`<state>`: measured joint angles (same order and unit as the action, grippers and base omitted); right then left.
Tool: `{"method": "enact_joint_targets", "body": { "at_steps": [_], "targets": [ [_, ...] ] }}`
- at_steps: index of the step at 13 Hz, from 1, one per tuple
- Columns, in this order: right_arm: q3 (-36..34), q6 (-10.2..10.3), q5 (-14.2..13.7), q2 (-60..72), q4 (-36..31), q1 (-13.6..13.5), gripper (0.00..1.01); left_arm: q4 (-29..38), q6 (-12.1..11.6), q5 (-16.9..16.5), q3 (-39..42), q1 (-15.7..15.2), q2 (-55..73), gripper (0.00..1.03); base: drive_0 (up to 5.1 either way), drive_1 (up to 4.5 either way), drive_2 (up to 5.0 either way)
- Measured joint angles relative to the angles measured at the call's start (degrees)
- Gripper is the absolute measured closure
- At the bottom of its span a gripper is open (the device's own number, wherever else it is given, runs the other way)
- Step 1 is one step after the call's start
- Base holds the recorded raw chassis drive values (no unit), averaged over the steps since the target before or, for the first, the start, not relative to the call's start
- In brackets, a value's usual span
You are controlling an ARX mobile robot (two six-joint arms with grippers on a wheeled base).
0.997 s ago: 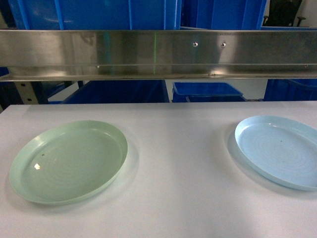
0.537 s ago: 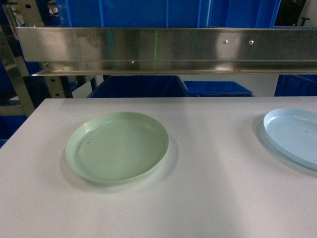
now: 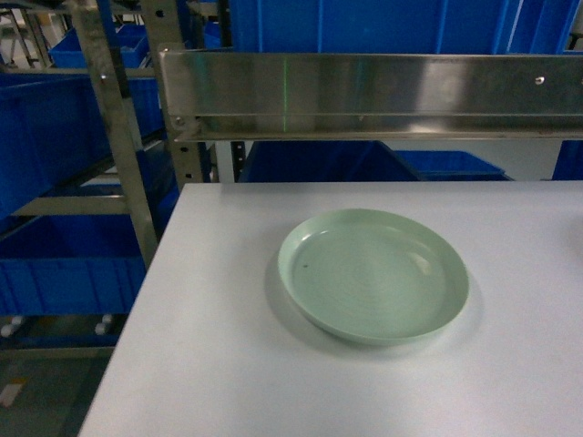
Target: Sort and place red and yellow blocks in left bins
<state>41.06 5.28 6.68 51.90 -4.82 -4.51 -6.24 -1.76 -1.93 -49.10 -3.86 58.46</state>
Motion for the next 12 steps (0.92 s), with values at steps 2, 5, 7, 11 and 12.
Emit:
{"method": "enact_joint_targets", "body": {
  "at_steps": [2, 5, 7, 11, 12],
  "targets": [
    [0.0, 0.0, 0.02, 0.11, 0.13, 0.0, 0.73, -0.07, 0.0, 0.0, 0.0, 0.0, 0.02, 0.74, -4.9, 2.59, 2.6],
    [0.0, 0.0, 0.0, 0.11, 0.09, 0.0, 0.73, -0.07, 0.0, 0.0, 0.0, 0.0, 0.02, 0.74, -4.9, 2.59, 2.6],
    [0.0, 0.0, 0.0, 0.11, 0.13, 0.0, 0.73, 0.13, -0.02, 0.02, 0.0, 0.0, 0.04, 0.75, -4.9, 2.59, 2.6],
    [0.0, 0.0, 0.07, 0.15, 0.22, 0.0, 0.73, -0.04, -0.02, 0.17, 0.0, -0.04, -0.02, 0.75, -4.9, 2.59, 2.6],
    [0.0, 0.0, 0.07, 0.13, 0.11, 0.0, 0.73, -0.02, -0.02, 0.17, 0.0, -0.04, 0.0, 0.75, -4.9, 2.59, 2.6]
  ]
}}
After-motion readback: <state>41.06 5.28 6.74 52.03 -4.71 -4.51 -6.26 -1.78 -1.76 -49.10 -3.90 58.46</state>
